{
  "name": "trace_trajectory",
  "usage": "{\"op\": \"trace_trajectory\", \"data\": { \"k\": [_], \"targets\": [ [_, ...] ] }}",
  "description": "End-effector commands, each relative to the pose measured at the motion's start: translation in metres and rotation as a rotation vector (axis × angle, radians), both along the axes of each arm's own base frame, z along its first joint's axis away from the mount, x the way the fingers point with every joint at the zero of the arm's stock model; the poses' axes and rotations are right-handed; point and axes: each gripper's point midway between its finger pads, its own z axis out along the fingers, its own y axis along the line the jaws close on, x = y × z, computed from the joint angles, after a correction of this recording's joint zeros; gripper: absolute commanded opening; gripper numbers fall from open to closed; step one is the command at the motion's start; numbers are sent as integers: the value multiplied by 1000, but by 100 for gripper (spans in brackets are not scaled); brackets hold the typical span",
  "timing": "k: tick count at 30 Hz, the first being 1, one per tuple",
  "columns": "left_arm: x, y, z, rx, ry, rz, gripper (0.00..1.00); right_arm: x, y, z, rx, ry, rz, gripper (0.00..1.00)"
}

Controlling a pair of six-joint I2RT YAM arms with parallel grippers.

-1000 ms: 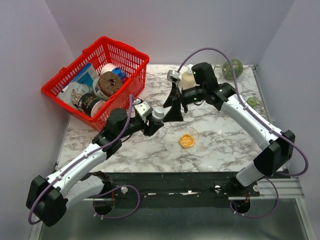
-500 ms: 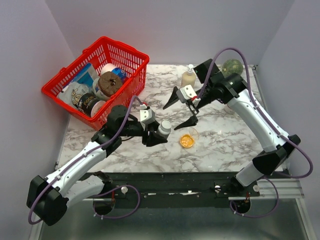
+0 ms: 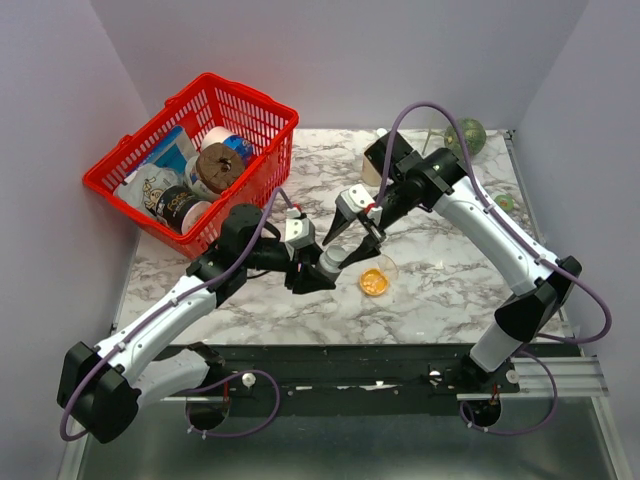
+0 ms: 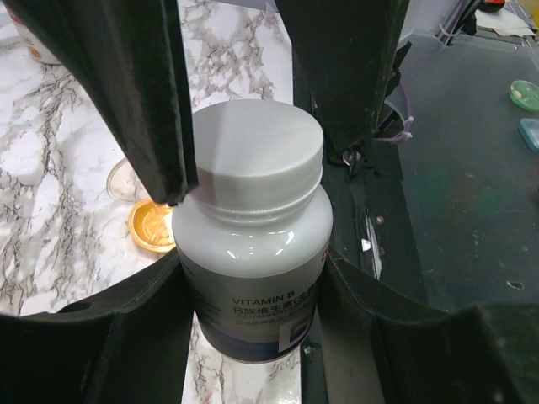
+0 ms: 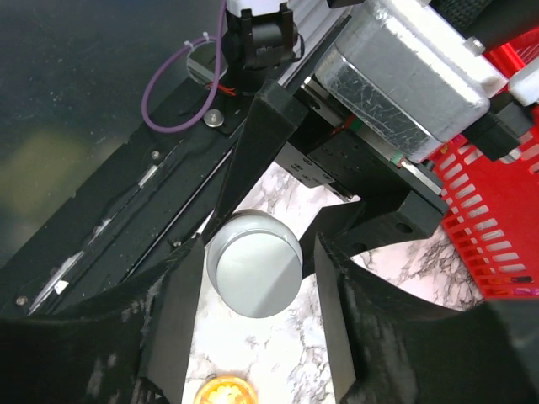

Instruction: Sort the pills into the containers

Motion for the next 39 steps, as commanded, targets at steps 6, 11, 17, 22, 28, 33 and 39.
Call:
{"op": "trace_trajectory", "data": {
  "k": [6,11,17,22,28,33,39],
  "targets": [
    [-2,-1,21,-40,-72,-37,0,-20,-17,-18,-161,142,-15,58],
    [4,0,25,-49,-96,7,0,-18,-14,-17,-155,152,-34,47],
    [39,8,64,-188,-193,277,0,0,-1,-26,-198,264,-205,29],
    [82,27,85,-262,-285,617,0,29,9,-47,-293,478,-548,27],
    [101,26,96,-340,-277,724,0,52,11,-90,-318,538,-772,27],
    [111,24,82,-294,-240,770,0,58,17,-94,-333,594,-808,32],
    [68,3,30,-148,-227,466,0,55,14,-23,-172,563,-666,87]
  ]
}}
